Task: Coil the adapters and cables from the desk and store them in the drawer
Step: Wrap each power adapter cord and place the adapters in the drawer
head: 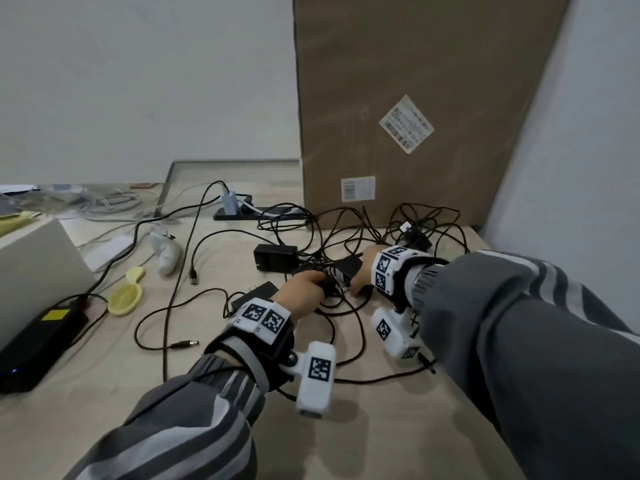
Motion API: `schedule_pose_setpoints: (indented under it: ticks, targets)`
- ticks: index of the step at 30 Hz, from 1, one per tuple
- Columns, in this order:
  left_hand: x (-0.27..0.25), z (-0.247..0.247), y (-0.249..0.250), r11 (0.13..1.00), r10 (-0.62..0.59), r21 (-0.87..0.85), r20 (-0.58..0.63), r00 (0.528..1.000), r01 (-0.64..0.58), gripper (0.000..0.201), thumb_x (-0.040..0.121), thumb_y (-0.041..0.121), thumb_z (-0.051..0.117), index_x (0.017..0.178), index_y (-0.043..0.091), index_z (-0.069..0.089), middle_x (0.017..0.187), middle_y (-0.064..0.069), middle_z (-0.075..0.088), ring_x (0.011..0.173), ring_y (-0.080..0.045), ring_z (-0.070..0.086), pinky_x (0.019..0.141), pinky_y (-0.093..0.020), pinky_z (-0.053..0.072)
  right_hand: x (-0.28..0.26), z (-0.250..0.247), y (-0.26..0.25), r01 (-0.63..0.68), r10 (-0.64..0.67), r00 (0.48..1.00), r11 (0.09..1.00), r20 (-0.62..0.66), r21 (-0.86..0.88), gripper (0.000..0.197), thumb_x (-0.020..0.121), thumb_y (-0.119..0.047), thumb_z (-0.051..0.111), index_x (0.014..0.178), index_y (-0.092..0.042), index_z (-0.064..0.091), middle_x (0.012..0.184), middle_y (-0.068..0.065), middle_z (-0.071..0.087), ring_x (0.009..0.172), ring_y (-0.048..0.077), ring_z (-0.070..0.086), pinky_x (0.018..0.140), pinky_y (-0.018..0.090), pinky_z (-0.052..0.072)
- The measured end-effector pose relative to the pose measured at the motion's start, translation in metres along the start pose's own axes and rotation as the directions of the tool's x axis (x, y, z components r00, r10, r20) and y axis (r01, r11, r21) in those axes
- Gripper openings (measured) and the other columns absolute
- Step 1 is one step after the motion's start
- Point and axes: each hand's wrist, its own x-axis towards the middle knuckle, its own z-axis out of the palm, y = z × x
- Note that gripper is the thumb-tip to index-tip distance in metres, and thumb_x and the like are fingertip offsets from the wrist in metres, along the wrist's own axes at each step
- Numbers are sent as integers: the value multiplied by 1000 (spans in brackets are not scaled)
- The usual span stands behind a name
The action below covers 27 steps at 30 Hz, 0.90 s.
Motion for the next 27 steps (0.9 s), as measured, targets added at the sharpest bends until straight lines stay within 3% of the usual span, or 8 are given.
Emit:
schedule_pose_setpoints:
  ticks: [2, 4, 7, 10, 13, 18, 22, 27]
  targets:
    - [-4, -2, 3, 999, -33, -14, -3, 999, 33, 52, 88, -3, 49, 137, 12, 51, 135, -10, 53, 124, -25, 49, 106, -33, 39, -7, -12, 10, -83, 97, 988, 989, -117, 120, 38, 78, -45, 67, 92, -11, 58, 78, 2, 58, 77, 23, 59, 62, 26, 43]
    - [-10, -2, 8, 998, -27, -49, -24, 999, 25, 52, 89, 1, 51, 140, 11, 47, 138, -11, 50, 125, -26, 48, 104, -30, 39, -18, -29, 27, -103, 179, 960, 941, -215, 323, 43, 73, -49, 69, 89, -11, 60, 76, 3, 59, 74, 21, 59, 60, 26, 44]
    - [-24, 0, 24, 988, 17, -153, -82, 996, -30, 51, 92, 0, 50, 141, 7, 44, 138, -12, 50, 119, -24, 51, 88, -23, 42, -52, -52, 57, 1, 239, 909, 818, -341, 575, 40, 68, -47, 73, 86, -12, 66, 78, 5, 68, 75, 22, 65, 63, 31, 51]
    - [-42, 6, 43, 974, 48, -215, -100, 994, -69, 53, 92, 3, 52, 144, 9, 41, 143, -9, 46, 124, -22, 48, 89, -24, 39, -93, -63, 79, 166, 265, 870, 636, -415, 753, 26, 71, -34, 74, 85, -13, 68, 86, 9, 73, 76, 20, 70, 69, 34, 56]
    - [-68, 19, 62, 958, 62, -272, -101, 993, -87, 38, 96, 15, 51, 134, 11, 53, 119, -6, 59, 102, -17, 54, 84, -28, 42, -140, -64, 94, 273, 260, 844, 545, -470, 793, 18, 75, -28, 73, 85, -15, 65, 89, 7, 72, 73, 16, 68, 60, 28, 50]
    - [-138, 56, 105, 855, 116, -517, 136, 984, -30, 40, 101, 43, 38, 98, 13, 64, 96, -1, 69, 91, -17, 61, 80, -29, 46, -210, -34, 101, 326, 170, 844, 591, -509, 738, 22, 76, -24, 75, 93, -14, 66, 86, 6, 71, 74, 16, 66, 64, 28, 50]
    - [-189, 78, 133, 848, 217, -528, 263, 940, -48, 51, 96, 58, 38, 111, 16, 62, 98, -1, 64, 93, -18, 59, 88, -33, 46, -247, -3, 101, 297, 166, 835, 666, -524, 684, 31, 70, -30, 79, 91, -12, 66, 88, 13, 71, 76, 24, 67, 70, 38, 53]
    - [-233, 103, 129, 832, 196, -553, 231, 953, -37, 39, 96, 28, 57, 125, 2, 56, 111, -13, 65, 87, -21, 63, 76, -34, 54, -295, 43, 88, 352, 89, 806, 723, -585, 594, 40, 66, -38, 82, 92, -25, 56, 92, -2, 64, 86, 15, 62, 76, 32, 49]
